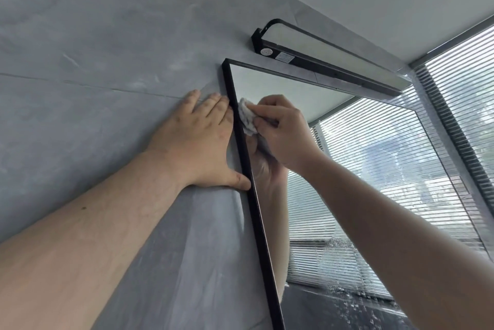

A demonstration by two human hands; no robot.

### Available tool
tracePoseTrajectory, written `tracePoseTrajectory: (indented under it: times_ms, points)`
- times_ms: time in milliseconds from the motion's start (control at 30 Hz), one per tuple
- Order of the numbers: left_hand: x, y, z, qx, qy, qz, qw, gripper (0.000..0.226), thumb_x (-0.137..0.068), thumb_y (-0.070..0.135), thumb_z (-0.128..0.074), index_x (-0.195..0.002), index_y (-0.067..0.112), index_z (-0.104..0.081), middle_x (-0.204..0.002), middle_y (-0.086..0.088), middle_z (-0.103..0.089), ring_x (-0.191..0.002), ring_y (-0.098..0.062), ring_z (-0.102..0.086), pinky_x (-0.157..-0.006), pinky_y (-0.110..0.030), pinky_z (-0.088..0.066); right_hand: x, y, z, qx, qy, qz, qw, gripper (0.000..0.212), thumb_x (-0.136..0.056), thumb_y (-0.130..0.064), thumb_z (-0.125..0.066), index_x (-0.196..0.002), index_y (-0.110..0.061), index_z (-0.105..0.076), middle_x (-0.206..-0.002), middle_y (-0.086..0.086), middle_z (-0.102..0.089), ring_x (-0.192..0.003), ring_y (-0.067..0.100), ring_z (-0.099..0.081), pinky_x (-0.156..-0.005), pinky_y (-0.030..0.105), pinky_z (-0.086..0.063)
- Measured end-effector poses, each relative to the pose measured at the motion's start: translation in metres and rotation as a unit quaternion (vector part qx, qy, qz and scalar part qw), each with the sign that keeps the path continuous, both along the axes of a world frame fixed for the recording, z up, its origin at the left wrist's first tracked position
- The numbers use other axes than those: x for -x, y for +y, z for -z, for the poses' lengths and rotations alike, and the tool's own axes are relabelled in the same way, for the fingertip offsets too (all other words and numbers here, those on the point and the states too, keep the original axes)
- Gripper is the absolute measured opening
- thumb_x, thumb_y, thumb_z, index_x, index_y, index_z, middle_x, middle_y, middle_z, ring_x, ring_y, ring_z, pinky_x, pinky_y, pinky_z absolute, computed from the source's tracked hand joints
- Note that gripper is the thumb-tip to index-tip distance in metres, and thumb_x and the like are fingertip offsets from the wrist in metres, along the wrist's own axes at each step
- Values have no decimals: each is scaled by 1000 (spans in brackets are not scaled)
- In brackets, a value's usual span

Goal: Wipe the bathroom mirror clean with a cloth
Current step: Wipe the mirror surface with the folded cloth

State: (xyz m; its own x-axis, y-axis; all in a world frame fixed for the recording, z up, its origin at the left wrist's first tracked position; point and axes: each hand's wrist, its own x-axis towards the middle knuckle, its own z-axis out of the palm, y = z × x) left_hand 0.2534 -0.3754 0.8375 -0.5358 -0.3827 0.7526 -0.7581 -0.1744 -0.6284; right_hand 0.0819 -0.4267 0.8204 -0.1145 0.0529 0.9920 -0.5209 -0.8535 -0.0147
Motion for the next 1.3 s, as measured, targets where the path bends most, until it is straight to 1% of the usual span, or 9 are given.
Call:
tracePoseTrajectory:
  times_ms: [200, 300, 367, 533, 667, 767, 933, 1133, 1300]
  points:
    - [0, 2, 1, 2, 7, 19, 1000, 144, -51, 104, -20, -156, 7, -7, -166, -11, -4, -153, -23, 1, -123, -46, 3, 4, 0, 63, 1, -3, 2, 1000, 25, -80, -15, -70, -104, -19, -78, -98, -15, -59, -97, 10, -61, -87, 26, -49]
    - [-1, 3, 2, 3, 13, 30, 999, 145, -48, 105, -16, -156, 8, -10, -166, -9, -7, -153, -22, -2, -124, -45, 2, 9, -3, 83, -16, -8, 17, 1000, 31, -77, -8, -75, -105, -22, -75, -99, -12, -61, -95, 4, -60, -85, 16, -46]
    - [-1, 3, 5, 2, 19, 33, 999, 142, -49, 103, -16, -156, 9, -10, -166, -8, -7, -153, -20, -1, -124, -44, 2, 10, -3, 89, -26, -21, 23, 999, 35, -77, -10, -75, -109, -24, -72, -100, -12, -62, -97, 6, -60, -84, 17, -44]
    - [-3, 5, 17, -6, 31, 39, 999, 127, -63, 97, -29, -157, 14, -7, -166, -6, -1, -153, -18, 4, -123, -43, 5, -5, 3, 91, -23, -53, 19, 998, 33, -78, -43, -67, -105, -27, -77, -96, -22, -57, -96, 12, -59, -84, 23, -45]
    - [-5, 5, 26, -16, 37, 40, 998, 125, -65, 95, -28, -158, 15, -5, -166, -4, 2, -153, -17, 7, -123, -44, 5, -10, 6, 66, -23, -52, 14, 998, 15, -83, -24, -76, -98, -20, -77, -90, -23, -53, -84, -3, -56, -77, 9, -39]
    - [-5, 4, 31, -6, 43, 43, 998, 120, -65, 93, -20, -158, 17, -6, -167, -2, 0, -153, -17, 5, -123, -44, 3, -11, 9, 25, -43, -38, 3, 998, 17, -86, -19, -74, -103, -17, -78, -95, -13, -54, -87, 2, -55, -80, 10, -38]
    - [-8, 7, 44, 9, 37, 40, 998, 119, -68, 91, -18, -157, 14, -8, -166, -5, -4, -153, -20, 1, -123, -46, 2, -13, 11, 3, -62, -35, 3, 997, 25, -91, -20, -70, -115, -19, -75, -104, -8, -53, -96, 5, -52, -79, -2, -31]
    - [-9, 4, 51, 10, 44, 60, 997, 119, -71, 93, -27, -157, 14, -5, -166, -6, -1, -153, -22, 4, -122, -48, 3, -12, 3, 77, -46, -49, 17, 998, 29, -89, -19, -73, -117, -25, -74, -100, -9, -56, -90, 0, -50, -80, 2, -34]
    - [-9, 3, 51, 19, 42, 73, 996, 122, -69, 94, -30, -157, 12, -11, -166, -8, -8, -153, -23, -2, -122, -49, 1, -8, 0, 171, -71, -47, -12, 996, 30, -88, -32, -69, -118, -35, -71, -100, -12, -55, -95, 10, -57, -79, 22, -46]
